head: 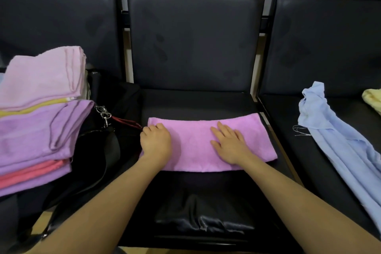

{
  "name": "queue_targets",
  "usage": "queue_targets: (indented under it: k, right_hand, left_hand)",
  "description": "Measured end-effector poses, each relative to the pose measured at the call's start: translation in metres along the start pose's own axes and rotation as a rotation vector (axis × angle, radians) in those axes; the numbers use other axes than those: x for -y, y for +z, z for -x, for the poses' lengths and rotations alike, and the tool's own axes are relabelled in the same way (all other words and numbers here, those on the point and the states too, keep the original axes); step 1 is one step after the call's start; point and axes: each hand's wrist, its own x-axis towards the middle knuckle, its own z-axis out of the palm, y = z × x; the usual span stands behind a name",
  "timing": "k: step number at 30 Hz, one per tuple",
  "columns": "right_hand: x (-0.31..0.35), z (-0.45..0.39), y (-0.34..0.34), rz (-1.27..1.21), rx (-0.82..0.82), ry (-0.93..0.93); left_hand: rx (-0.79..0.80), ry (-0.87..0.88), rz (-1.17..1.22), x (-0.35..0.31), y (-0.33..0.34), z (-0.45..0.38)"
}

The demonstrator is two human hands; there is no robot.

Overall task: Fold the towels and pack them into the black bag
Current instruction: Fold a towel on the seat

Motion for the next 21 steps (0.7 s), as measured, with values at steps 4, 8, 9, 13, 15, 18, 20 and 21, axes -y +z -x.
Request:
queue_targets:
  k: [4,8,9,13,15,18,20,21]
  right_hand:
    - [-0.015,0.011,-0.01,0.047,0.012,0.088]
    - [-0.017,0.016,-0.011,0.038,-0.026,0.097]
    - [-0.017,0.016,-0.01,0.042,-0.038,0.096]
    - [-0.018,0.015,-0.009,0.053,-0.067,0.099]
    - [-0.018,0.016,-0.008,0.065,-0.049,0.096]
    - [-0.014,0.018,-0.003,0.145,-0.016,0.095]
    - [-0.011,0.018,0.001,0.185,0.004,0.104]
    - [-0.008,0.017,0.003,0.19,0.01,0.109]
  left_hand:
    - [0.06,-0.03,0.008,-0.01,0.014,0.016]
    - [0.045,-0.059,0.032,-0.018,0.02,0.014]
    - [0.039,-0.092,0.035,-0.018,0.02,0.013]
    - [0.057,-0.117,0.061,-0.015,0.024,0.008]
    - [0.068,-0.051,0.067,-0.014,0.023,0.007]
    - [0.045,0.033,0.083,-0.011,0.02,0.003]
    - [0.015,0.054,0.164,-0.01,0.014,0.001]
    - [0.004,0.059,0.234,-0.009,0.01,0.0]
